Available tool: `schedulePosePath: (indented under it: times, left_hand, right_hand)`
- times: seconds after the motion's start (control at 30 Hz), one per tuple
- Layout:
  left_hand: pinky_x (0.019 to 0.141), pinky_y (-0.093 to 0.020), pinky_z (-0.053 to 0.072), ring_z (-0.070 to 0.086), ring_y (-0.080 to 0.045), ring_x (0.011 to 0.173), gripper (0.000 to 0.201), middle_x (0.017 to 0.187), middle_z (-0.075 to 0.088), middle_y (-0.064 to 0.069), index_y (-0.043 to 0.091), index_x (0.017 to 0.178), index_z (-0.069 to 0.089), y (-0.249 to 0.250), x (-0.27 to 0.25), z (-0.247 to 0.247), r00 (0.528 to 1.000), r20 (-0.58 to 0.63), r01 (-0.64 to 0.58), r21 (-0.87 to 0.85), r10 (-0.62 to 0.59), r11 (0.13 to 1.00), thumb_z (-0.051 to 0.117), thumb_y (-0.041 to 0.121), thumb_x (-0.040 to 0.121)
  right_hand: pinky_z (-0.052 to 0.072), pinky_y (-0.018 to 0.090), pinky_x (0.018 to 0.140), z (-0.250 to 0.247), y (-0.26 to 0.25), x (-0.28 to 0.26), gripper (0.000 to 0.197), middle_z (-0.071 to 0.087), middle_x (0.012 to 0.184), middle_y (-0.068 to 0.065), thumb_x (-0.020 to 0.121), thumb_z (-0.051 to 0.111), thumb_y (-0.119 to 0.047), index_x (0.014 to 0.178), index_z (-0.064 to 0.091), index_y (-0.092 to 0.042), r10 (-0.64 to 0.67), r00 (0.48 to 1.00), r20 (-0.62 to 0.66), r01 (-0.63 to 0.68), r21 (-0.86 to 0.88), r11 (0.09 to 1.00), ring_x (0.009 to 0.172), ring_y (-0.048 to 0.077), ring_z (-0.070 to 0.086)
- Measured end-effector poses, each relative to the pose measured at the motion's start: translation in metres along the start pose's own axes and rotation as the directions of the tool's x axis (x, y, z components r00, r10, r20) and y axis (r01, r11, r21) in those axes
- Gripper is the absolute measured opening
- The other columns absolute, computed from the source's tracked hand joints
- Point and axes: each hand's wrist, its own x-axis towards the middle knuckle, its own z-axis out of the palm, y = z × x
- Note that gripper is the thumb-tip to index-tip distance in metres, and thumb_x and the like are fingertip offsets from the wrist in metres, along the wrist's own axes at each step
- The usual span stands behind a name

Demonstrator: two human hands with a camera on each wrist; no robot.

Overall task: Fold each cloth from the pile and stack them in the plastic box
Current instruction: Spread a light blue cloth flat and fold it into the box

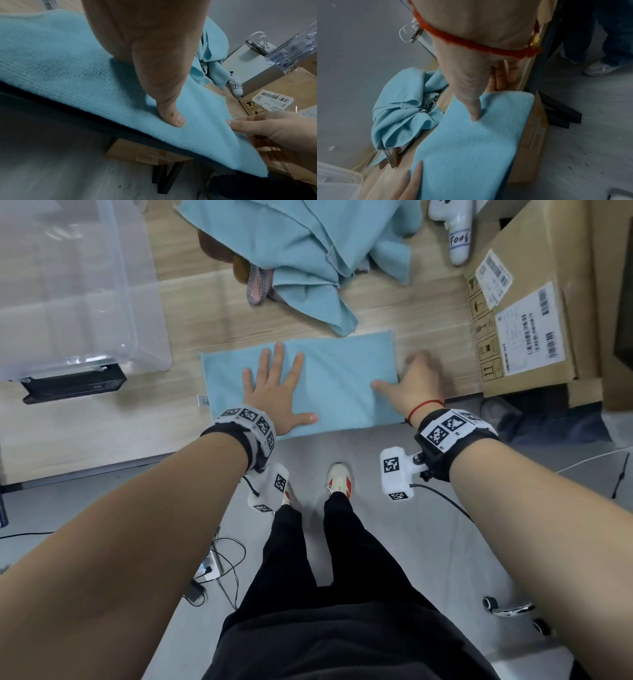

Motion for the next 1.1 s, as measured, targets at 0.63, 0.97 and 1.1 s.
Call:
schedulePosePath:
  times: [0.63, 0.97, 1.1]
  left_hand:
    - [0.119, -0.051, 0.009, 0.0, -0.026, 0.148, 0.103, 0.162, -0.004, -0.002, 0.026, 0.154, 0.009, -0.006, -0.017, -0.024, 0.995, -0.101, -0.007, -0.168, -0.01, 0.986, 0.074, 0.047, 0.076]
    - [0.065, -0.009, 0.044, 0.064, -0.014, 0.089, 0.027, 0.103, 0.07, 0.002, 0.017, 0.109, 0.069, -0.084, -0.073, -0.024, 0.906, -0.07, 0.286, -0.627, -0.419, 0.724, 0.054, 0.015, 0.086]
    - [0.103, -0.026, 0.041, 0.059, -0.015, 0.114, 0.036, 0.121, 0.065, 0.0, 0.016, 0.127, 0.061, -0.092, -0.076, -0.018, 0.941, 0.002, 0.237, -0.714, -0.337, 0.659, 0.055, 0.026, 0.092]
  right_hand:
    - [0.05, 0.03, 0.069, -0.021, -0.043, -0.026, 0.018, 0.066, 0.086, -0.001, 0.09, 0.062, -0.027, 0.1, 0.06, -0.011, -0.247, 0.969, -0.009, 0.235, 0.351, 0.907, 0.077, 0.019, 0.063]
    - [0.033, 0.031, 0.064, 0.021, -0.141, -0.073, 0.013, 0.056, 0.07, -0.008, 0.09, 0.059, -0.029, 0.093, 0.058, -0.016, -0.522, 0.848, 0.093, 0.493, 0.224, 0.841, 0.074, 0.018, 0.051]
    - [0.03, 0.027, 0.064, 0.067, -0.155, -0.087, 0.008, 0.056, 0.067, -0.007, 0.09, 0.057, -0.029, 0.09, 0.051, -0.023, -0.525, 0.824, 0.213, 0.493, 0.186, 0.85, 0.073, 0.021, 0.051]
